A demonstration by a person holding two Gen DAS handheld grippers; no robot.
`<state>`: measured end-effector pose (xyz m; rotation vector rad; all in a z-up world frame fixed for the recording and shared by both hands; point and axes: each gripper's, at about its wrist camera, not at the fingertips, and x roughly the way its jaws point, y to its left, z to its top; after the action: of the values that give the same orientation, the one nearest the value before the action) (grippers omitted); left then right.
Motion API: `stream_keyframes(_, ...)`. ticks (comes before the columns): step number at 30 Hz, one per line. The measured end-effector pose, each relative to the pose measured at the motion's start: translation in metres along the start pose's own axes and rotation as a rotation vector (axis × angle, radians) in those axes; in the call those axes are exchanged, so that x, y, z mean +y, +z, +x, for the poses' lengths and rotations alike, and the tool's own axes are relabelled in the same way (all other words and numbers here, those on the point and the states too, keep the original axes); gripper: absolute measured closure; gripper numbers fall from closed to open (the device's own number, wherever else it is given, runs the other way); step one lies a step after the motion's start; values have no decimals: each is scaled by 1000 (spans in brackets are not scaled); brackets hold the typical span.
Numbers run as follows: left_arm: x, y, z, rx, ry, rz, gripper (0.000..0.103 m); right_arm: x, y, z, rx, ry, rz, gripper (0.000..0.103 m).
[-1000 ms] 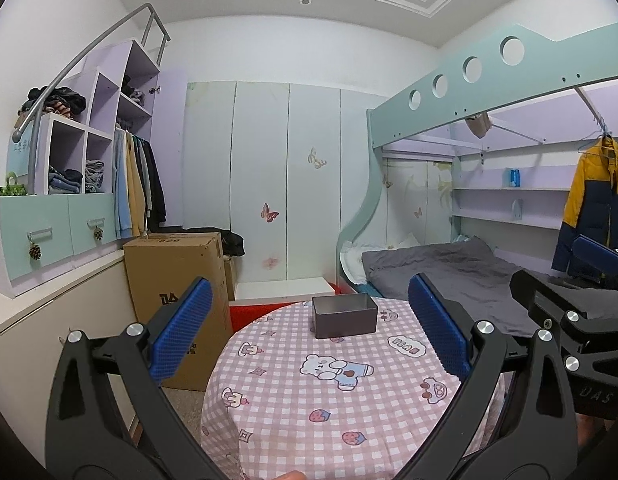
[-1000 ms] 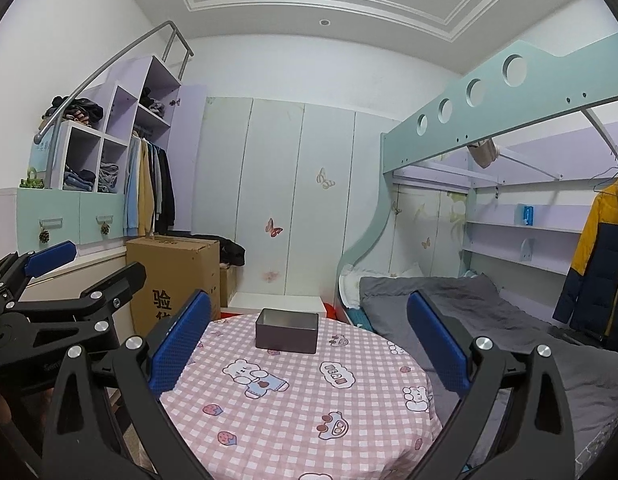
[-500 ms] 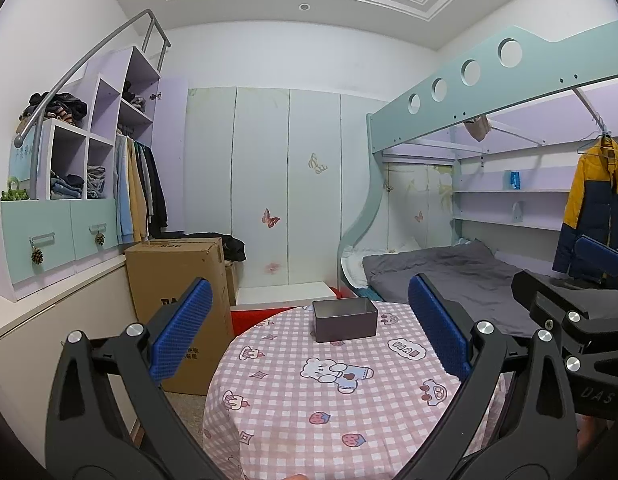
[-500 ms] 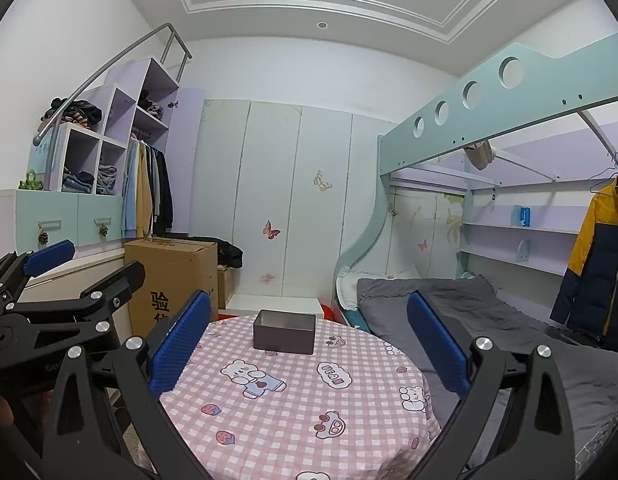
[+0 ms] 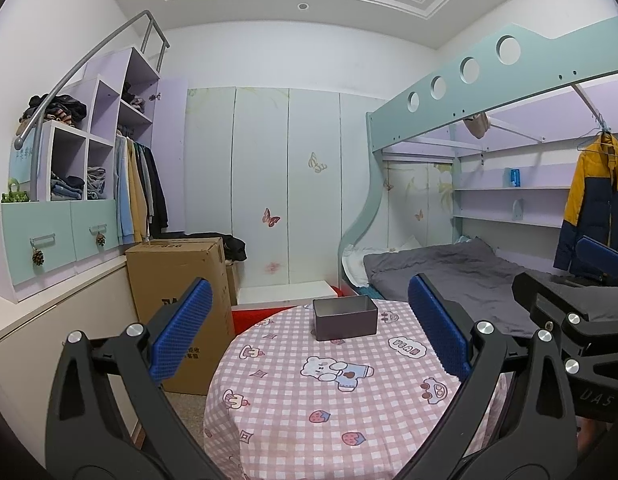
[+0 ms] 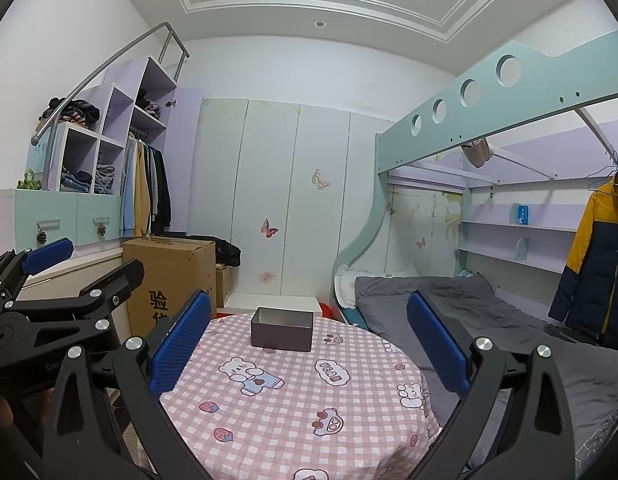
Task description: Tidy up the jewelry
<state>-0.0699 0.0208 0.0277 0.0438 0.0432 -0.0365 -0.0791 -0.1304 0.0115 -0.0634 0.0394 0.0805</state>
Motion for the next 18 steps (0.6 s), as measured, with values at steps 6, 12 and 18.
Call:
stream_keyframes(6,0,-2,2,4,1,7,7,-1,-1,1,7,-5,0,8)
stream_keyframes(12,0,-3,2,7,0,7,7,1,0,3,11,-6,2,8)
stream_keyframes(18,1,-3,2,9,0,9,7,1,-2,3,14,-7,4,8)
